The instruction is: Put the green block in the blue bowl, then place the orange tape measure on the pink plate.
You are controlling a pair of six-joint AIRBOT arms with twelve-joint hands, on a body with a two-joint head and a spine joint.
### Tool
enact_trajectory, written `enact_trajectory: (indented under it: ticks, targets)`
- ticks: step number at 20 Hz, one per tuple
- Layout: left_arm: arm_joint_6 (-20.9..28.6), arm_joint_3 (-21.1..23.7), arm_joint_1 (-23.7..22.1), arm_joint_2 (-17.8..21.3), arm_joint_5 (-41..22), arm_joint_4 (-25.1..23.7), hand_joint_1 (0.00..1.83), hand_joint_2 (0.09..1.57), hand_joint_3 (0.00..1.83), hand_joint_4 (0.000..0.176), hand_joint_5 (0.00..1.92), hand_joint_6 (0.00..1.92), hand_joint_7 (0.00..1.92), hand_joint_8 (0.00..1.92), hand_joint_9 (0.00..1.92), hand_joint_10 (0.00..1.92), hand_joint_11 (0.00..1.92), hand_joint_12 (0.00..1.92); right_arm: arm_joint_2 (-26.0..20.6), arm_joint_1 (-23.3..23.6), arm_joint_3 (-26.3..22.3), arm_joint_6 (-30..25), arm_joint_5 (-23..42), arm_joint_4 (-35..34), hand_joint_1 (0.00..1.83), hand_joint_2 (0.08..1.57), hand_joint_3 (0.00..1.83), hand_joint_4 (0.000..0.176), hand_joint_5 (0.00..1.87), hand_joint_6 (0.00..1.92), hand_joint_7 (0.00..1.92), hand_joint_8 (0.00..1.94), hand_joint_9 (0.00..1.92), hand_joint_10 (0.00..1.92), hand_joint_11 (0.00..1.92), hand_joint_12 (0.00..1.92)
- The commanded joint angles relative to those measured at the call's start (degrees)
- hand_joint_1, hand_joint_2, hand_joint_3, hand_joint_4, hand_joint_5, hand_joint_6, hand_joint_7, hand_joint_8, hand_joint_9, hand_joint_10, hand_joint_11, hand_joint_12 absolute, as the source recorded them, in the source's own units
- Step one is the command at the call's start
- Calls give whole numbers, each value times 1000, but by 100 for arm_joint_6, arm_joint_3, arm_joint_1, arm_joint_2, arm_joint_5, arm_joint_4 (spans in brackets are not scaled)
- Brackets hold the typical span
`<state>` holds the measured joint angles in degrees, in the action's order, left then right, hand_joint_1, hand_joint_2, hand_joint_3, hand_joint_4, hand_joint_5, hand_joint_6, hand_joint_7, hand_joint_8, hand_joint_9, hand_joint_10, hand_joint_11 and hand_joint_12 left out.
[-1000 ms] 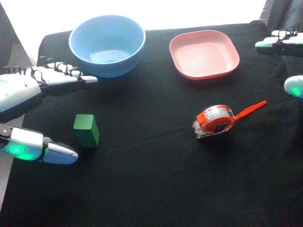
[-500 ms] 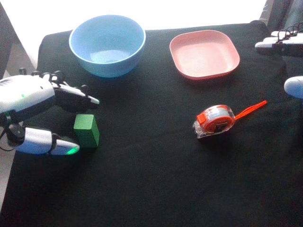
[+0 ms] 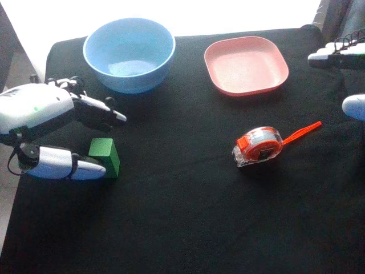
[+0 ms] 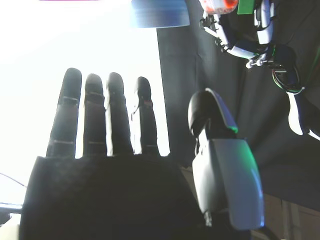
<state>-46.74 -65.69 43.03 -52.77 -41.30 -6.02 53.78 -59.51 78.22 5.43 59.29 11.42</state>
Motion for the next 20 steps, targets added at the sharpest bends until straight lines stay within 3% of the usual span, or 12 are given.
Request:
enact_trajectory:
  ticks: [1, 2, 3, 4, 7, 8, 9, 10, 13, 15, 19, 20]
  targets:
    - [9, -33, -63, 3, -601, 96, 964, 1063, 3, 29, 647, 2, 916, 40, 774, 10, 1, 1374, 3, 85, 9, -46, 619, -269, 439, 1282, 1, 57, 377, 1, 309, 3, 232, 6, 0, 676]
    - [10, -34, -72, 4, -588, 96, 1011, 1061, 1, 31, 660, 5, 974, 63, 783, 16, 0, 1389, 6, 85, 9, -46, 619, -269, 433, 1283, 1, 57, 376, 0, 305, 1, 230, 3, 0, 652]
    - [10, -34, -80, 0, -582, 96, 1274, 1133, 0, 0, 687, 0, 958, 850, 773, 20, 0, 1253, 10, 85, 9, -46, 619, -270, 453, 1282, 0, 50, 379, 1, 304, 0, 239, 4, 0, 690]
    - [10, -35, -87, -6, -583, 96, 1320, 1136, 0, 0, 698, 2, 927, 1054, 768, 21, 0, 1301, 11, 85, 9, -46, 619, -271, 458, 1281, 0, 49, 380, 1, 298, 0, 236, 2, 0, 696]
    - [10, -54, -104, -13, -570, 97, 1344, 1114, 0, 0, 787, 17, 950, 1056, 786, 35, 0, 1328, 12, 85, 9, -46, 619, -273, 427, 1278, 0, 59, 382, 1, 303, 3, 246, 4, 0, 700]
    - [10, -62, -111, -14, -576, 108, 1274, 1120, 22, 0, 836, 769, 1017, 1093, 827, 59, 43, 1409, 12, 85, 10, -46, 619, -277, 431, 1279, 0, 60, 380, 0, 305, 2, 250, 4, 0, 722]
    - [10, -66, -121, -17, -600, 113, 1226, 1117, 1, 0, 967, 867, 973, 1082, 881, 92, 165, 1448, 12, 85, 9, -46, 618, -281, 451, 1278, 0, 59, 383, 1, 310, 3, 251, 3, 0, 731]
    - [10, -66, -137, -17, -626, 118, 1219, 1113, 1, 10, 1041, 858, 925, 1092, 889, 119, 204, 1489, 12, 85, 8, -46, 618, -286, 452, 1276, 0, 60, 385, 2, 310, 3, 252, 3, 0, 733]
    - [10, -85, -151, -16, -786, 213, 1229, 1098, 0, 0, 1102, 768, 930, 1084, 773, 492, 194, 1514, 14, 85, 9, -46, 618, -291, 473, 1280, 0, 41, 395, 2, 326, 3, 269, 5, 0, 791]
    - [11, -89, -156, -4, -854, 247, 1212, 1116, 2, 25, 1030, 909, 917, 1082, 690, 735, 152, 1478, 14, 84, 10, -46, 618, -297, 458, 1278, 0, 66, 391, 0, 318, 0, 253, 0, 0, 762]
    - [13, -87, -208, 24, -905, 259, 1201, 1133, 1, 32, 992, 951, 891, 1141, 667, 773, 183, 1503, 16, 83, 13, -46, 614, -310, 468, 1285, 1, 48, 395, 1, 317, 0, 242, 2, 0, 689]
    - [13, -86, -248, 28, -996, 260, 1235, 1065, 0, 46, 1098, 767, 1093, 824, 824, 470, 229, 1239, 16, 83, 14, -46, 608, -310, 445, 1288, 1, 45, 396, 1, 320, 1, 253, 4, 0, 703]
